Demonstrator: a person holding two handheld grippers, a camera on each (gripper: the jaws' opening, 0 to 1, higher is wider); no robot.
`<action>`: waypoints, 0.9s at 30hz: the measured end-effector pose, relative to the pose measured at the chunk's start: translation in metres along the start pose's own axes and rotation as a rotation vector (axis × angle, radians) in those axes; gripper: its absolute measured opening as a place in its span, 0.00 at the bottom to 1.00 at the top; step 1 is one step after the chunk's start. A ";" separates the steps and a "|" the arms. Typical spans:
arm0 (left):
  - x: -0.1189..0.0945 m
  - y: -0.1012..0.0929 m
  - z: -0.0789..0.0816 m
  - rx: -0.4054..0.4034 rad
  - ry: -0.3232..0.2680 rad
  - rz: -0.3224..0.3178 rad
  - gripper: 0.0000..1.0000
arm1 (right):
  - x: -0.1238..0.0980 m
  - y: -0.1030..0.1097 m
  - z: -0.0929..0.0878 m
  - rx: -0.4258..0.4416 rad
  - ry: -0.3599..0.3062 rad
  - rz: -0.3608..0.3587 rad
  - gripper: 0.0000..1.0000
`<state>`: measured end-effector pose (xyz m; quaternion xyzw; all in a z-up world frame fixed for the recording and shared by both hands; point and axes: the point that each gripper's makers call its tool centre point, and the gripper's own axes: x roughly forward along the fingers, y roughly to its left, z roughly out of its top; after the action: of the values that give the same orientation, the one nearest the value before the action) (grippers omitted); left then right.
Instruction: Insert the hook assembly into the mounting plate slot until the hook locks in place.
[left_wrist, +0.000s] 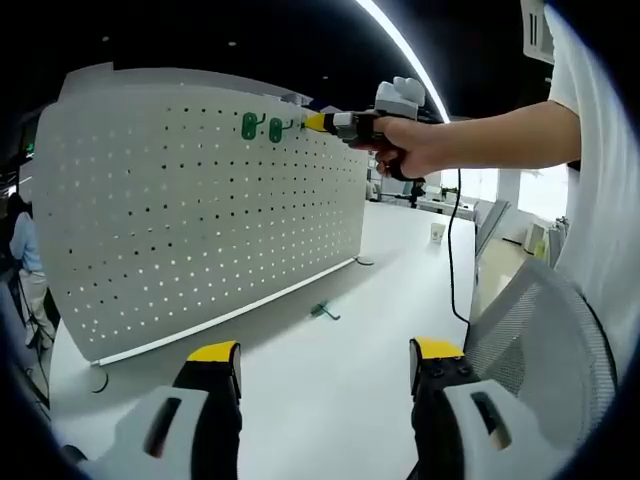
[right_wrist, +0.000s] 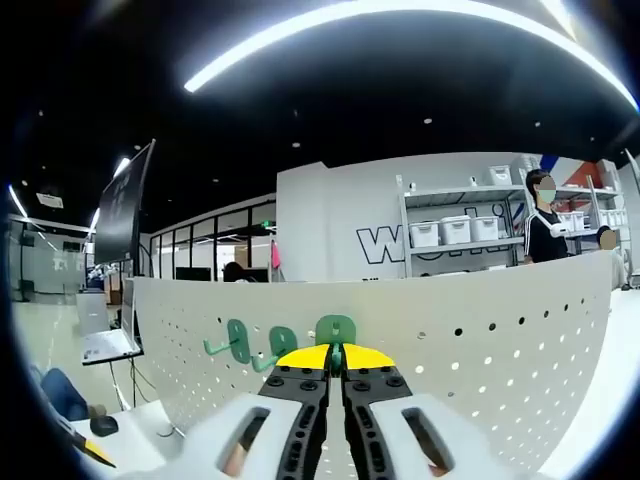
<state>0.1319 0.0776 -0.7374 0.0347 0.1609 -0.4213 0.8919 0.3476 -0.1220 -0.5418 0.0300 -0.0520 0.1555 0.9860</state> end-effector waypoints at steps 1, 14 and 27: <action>0.000 0.000 0.000 -0.001 0.000 -0.001 0.70 | 0.001 -0.001 -0.001 -0.002 0.002 0.000 0.01; -0.001 0.006 0.000 -0.022 -0.002 0.012 0.69 | 0.006 -0.007 -0.008 0.012 0.013 -0.012 0.01; 0.000 0.012 0.010 -0.037 -0.033 0.042 0.68 | 0.011 -0.006 -0.012 -0.015 0.015 -0.031 0.01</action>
<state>0.1438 0.0833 -0.7292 0.0144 0.1530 -0.3999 0.9036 0.3610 -0.1237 -0.5531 0.0223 -0.0451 0.1401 0.9889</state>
